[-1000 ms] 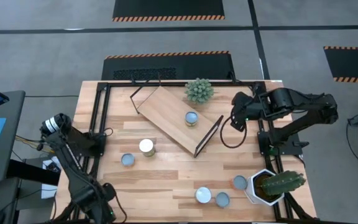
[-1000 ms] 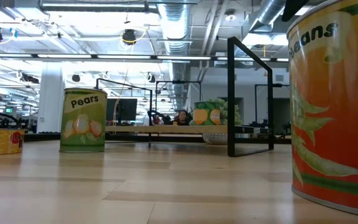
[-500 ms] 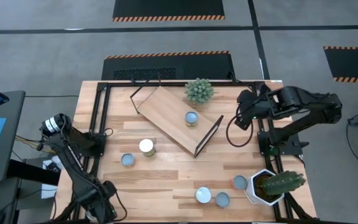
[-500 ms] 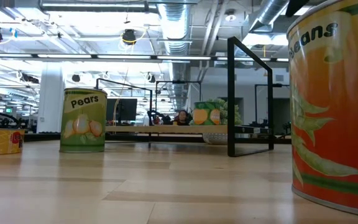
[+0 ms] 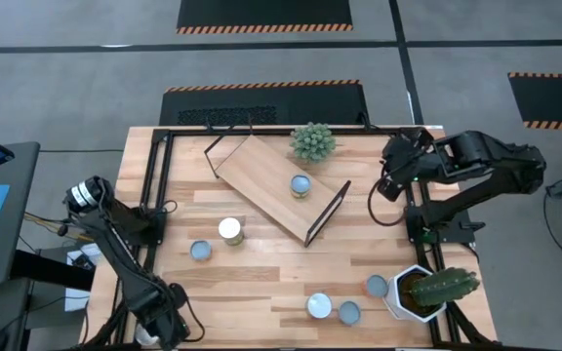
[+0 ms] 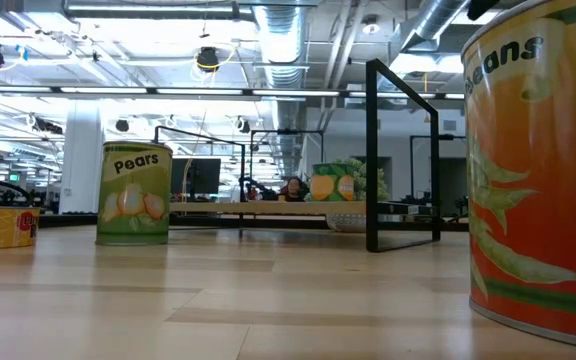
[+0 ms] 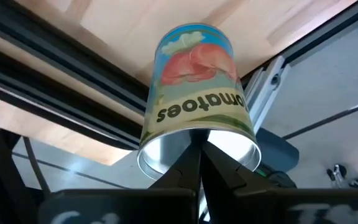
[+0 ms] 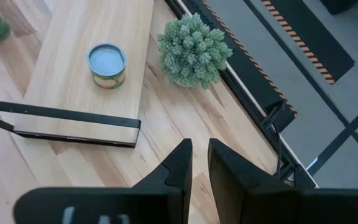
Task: Pick and place cans onto a shelf
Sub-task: Move the canned tomatoes from the bottom to the center of the table, then put the canned tomato sauce on the shelf
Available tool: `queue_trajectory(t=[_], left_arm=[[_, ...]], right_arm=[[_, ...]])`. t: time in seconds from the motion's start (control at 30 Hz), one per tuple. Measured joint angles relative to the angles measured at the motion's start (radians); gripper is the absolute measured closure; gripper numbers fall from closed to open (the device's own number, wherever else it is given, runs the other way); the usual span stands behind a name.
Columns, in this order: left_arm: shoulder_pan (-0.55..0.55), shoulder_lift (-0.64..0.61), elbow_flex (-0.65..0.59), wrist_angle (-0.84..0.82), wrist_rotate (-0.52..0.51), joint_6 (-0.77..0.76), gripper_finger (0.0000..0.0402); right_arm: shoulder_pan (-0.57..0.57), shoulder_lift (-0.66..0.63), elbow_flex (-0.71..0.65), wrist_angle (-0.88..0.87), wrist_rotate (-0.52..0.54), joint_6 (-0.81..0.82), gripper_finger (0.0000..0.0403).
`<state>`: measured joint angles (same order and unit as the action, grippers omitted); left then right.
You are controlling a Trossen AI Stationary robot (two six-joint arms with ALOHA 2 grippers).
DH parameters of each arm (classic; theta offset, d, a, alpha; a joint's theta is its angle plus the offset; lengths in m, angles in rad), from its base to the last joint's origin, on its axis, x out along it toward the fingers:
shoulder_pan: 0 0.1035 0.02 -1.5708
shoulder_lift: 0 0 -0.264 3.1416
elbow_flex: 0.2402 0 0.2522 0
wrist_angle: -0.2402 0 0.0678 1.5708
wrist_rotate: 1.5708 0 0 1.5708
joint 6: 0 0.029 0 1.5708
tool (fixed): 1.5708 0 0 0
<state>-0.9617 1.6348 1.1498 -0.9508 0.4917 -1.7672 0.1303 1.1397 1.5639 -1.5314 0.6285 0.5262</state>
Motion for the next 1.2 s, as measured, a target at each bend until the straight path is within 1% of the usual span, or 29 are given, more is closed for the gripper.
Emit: queue_trajectory(t=[0.1, 0.3, 0.43, 0.5, 0.57, 0.67, 0.77, 0.83, 0.93, 1.1, 1.2], left_arm=[[0.042, -0.001, 0.000, 0.001, -0.018, 0.062, 0.0401], [0.149, -0.003, 0.002, -0.011, -0.122, 0.206, 0.0401], [0.278, -0.007, 0.007, -0.011, -0.285, 0.295, 0.0401], [0.344, -0.007, 0.022, -0.011, -0.398, 0.347, 0.0401], [0.395, 0.002, 0.063, -0.024, -0.507, 0.423, 0.0402], [0.431, 0.016, 0.154, -0.084, -0.601, 0.524, 0.0401], [0.427, 0.003, 0.258, -0.157, -0.626, 0.553, 0.0401], [0.413, 0.008, 0.300, -0.256, -0.623, 0.541, 0.0401], [0.386, 0.005, 0.355, -0.286, -0.631, 0.496, 0.0401], [0.317, 0.007, 0.362, -0.353, -0.593, 0.451, 0.0401], [0.289, 0.006, 0.348, -0.430, -0.595, 0.403, 0.0401]], right_arm=[[0.000, -0.006, 0.000, -0.001, 0.000, 0.001, 0.0328], [0.000, -0.008, 0.000, 0.000, 0.000, 0.006, 0.0328], [0.000, -0.007, 0.000, 0.000, 0.000, 0.018, 0.0328], [0.000, -0.007, 0.000, 0.000, 0.000, 0.038, 0.0328], [0.000, -0.007, 0.000, 0.000, 0.000, 0.051, 0.0328], [0.000, -0.007, 0.000, 0.000, 0.000, 0.052, 0.0328], [0.001, -0.007, 0.000, -0.017, -0.002, 0.053, 0.0328], [0.001, -0.007, 0.000, -0.029, -0.007, 0.054, 0.0328], [0.001, -0.007, 0.000, -0.039, -0.035, 0.068, 0.0328], [0.014, -0.007, -0.004, -0.035, -0.181, 0.032, 0.0328], [0.046, -0.008, -0.058, 0.022, -0.273, -0.003, 0.0328]])
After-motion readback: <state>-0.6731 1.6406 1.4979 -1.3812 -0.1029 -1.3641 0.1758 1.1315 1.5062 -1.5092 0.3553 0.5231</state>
